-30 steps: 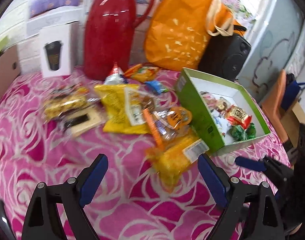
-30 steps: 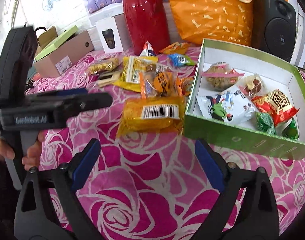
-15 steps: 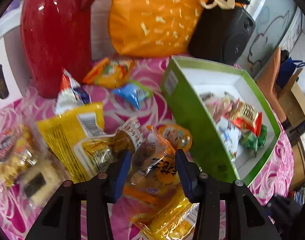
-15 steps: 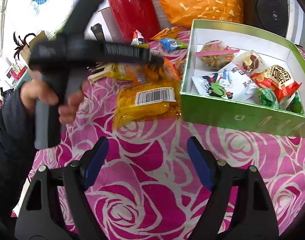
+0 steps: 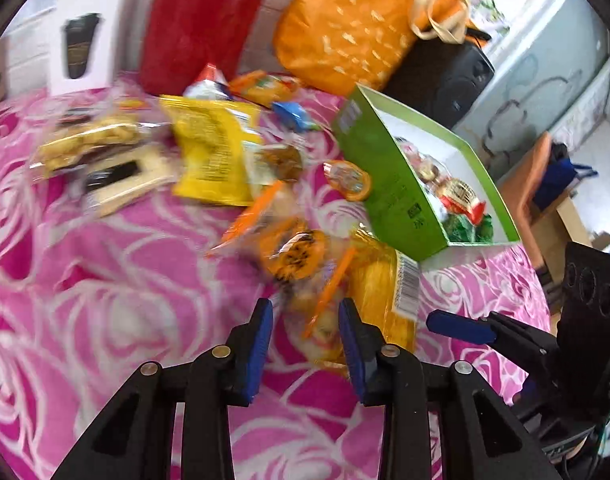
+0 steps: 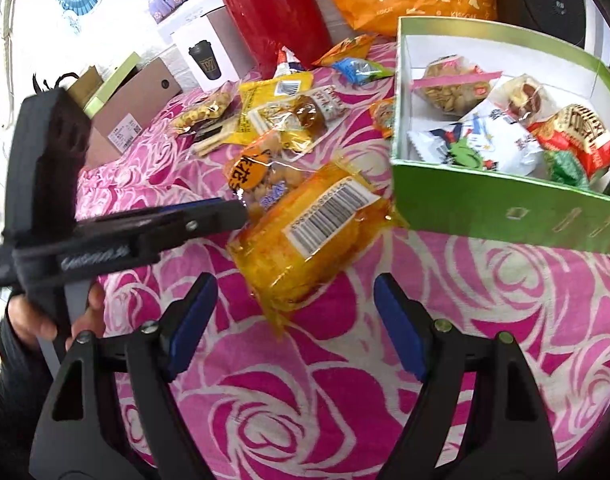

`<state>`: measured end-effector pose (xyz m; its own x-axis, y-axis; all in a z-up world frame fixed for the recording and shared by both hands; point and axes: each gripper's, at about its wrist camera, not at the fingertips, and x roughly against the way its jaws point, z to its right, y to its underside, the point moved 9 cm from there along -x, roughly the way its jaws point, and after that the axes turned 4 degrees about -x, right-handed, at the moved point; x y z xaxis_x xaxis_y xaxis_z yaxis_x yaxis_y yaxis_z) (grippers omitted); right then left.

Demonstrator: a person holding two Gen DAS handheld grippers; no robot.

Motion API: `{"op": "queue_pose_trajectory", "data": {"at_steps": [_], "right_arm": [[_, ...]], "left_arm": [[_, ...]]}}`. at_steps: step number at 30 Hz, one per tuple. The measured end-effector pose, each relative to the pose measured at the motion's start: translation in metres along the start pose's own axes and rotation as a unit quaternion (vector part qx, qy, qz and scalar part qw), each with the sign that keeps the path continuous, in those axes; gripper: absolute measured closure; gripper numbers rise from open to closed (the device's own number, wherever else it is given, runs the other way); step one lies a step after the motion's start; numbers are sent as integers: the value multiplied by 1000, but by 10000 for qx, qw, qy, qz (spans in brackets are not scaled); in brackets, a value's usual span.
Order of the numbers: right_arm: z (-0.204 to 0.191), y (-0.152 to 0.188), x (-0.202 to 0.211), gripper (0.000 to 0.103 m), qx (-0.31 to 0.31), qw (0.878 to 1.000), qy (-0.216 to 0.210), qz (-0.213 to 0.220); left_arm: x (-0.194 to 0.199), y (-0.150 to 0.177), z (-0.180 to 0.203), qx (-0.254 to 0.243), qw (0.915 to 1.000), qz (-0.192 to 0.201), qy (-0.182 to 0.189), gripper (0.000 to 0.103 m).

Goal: Organize snacks
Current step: 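Grasp the yellow barcode bag with the right tool while the left tool grasps the orange-topped clear bag, then carry both bags into the green box and open both tools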

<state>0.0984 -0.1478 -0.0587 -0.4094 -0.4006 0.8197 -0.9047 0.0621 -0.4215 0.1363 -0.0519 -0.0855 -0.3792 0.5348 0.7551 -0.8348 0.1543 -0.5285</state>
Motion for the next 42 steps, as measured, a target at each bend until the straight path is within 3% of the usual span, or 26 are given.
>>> {"op": "queue_pose_trajectory", "data": {"at_steps": [2, 4, 7, 8, 12, 19, 24, 26, 29, 30, 31, 32, 33, 42], "right_arm": [[-1, -6, -6, 22, -173, 9998, 31, 35], [-1, -12, -13, 22, -380, 9992, 113, 55], [-1, -17, -29, 23, -465, 9986, 248, -26], [0, -16, -32, 37, -350, 9988, 323, -64], [7, -9, -18, 48, -73, 9995, 292, -112], [31, 12, 8, 49, -40, 9989, 440, -148], [24, 10, 7, 49, 23, 9988, 487, -63], [20, 8, 2, 44, 8, 9988, 497, -51], [19, 9, -8, 43, -4, 9985, 524, -131], [20, 11, -14, 43, -8, 9986, 494, -198], [19, 12, -16, 43, 14, 9987, 476, -202], [18, 12, -16, 55, 57, 9987, 483, -175], [16, 13, -14, 57, 86, 9988, 450, -160], [-14, -2, 32, 59, 579, 9973, 243, 379]], "left_arm": [[11, -4, -9, 171, 9996, 160, -183, 65], [20, -8, -18, 375, 9985, 310, -260, 52], [29, -15, -26, 532, 9973, 400, -306, 51], [28, -17, -28, 547, 9973, 383, -306, 51], [13, -17, -19, 622, 9977, 245, -118, 47], [-26, -17, -3, 861, 9962, -72, -61, 43], [-36, -23, -9, 1099, 9938, -51, -154, 43], [-36, -25, -12, 1097, 9937, -23, -238, 43], [-39, -25, -14, 1067, 9940, -25, -254, 46], [-39, -25, -13, 1013, 9945, -25, -265, 59], [-39, -24, -11, 917, 9954, -55, -274, 65], [-39, -24, -8, 858, 9958, -52, -312, 66], [-37, -23, -7, 798, 9962, -53, -337, 68], [14, -38, 15, 434, 9978, 375, -319, 70]]}}
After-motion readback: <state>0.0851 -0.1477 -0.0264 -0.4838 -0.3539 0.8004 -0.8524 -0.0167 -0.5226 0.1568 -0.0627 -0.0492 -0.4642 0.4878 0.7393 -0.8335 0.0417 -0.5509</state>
